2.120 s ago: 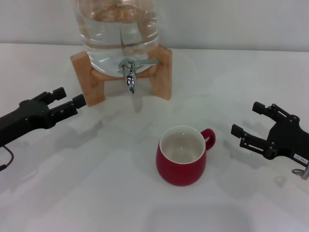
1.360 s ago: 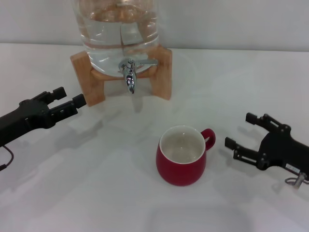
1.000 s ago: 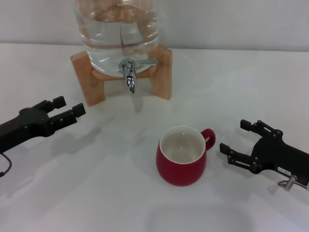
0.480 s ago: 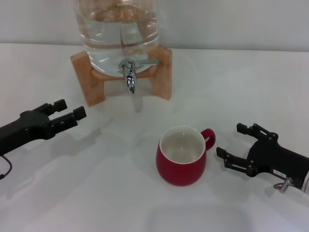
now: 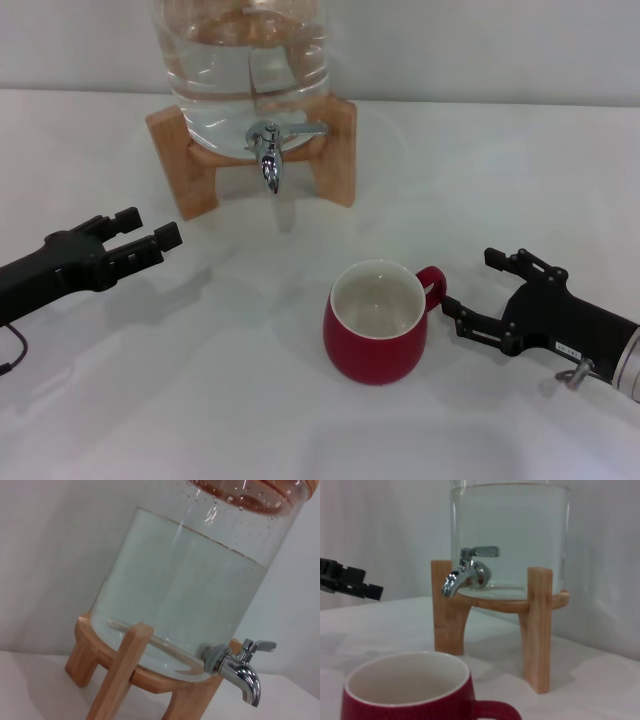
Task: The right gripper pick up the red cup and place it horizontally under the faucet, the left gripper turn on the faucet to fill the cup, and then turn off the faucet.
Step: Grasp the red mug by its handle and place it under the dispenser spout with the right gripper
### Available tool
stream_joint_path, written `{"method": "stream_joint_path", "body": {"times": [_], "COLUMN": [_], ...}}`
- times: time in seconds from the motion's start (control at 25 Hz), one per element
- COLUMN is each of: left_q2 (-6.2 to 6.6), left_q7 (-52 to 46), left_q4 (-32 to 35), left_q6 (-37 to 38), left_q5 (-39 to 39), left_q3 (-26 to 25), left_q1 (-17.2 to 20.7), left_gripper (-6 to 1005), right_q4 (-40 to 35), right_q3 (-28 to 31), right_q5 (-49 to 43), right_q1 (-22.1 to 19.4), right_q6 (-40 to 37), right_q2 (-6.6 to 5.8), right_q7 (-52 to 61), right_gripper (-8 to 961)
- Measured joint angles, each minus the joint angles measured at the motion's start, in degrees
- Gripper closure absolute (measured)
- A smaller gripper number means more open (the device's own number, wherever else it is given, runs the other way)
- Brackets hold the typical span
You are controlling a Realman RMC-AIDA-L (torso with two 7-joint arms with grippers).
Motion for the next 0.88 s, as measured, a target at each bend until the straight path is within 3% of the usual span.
{"method": "stream_joint_path", "body": {"times": [0.44,0.88], "left_q2": [-0.14,-0.15], "left_q7": [0.0,0.0], "left_q4": [0.0,-0.1], "left_q6": [-0.6,-0.6], "left_q5": [0.0,0.0], "left_q3": [0.0,0.0], "left_q1": [0.0,0.1], "left_gripper": [112,112], "right_q4": [0.3,0.5], "right_q3": [-3.5,-4.5], "right_q5": [2.2,5.1], "right_q1": [1.7,3.0], "right_q6": [-6.4,-7.5], "right_q2": [0.07,0.09], "right_q7": [0.0,0.0], "right_gripper": [137,147]}}
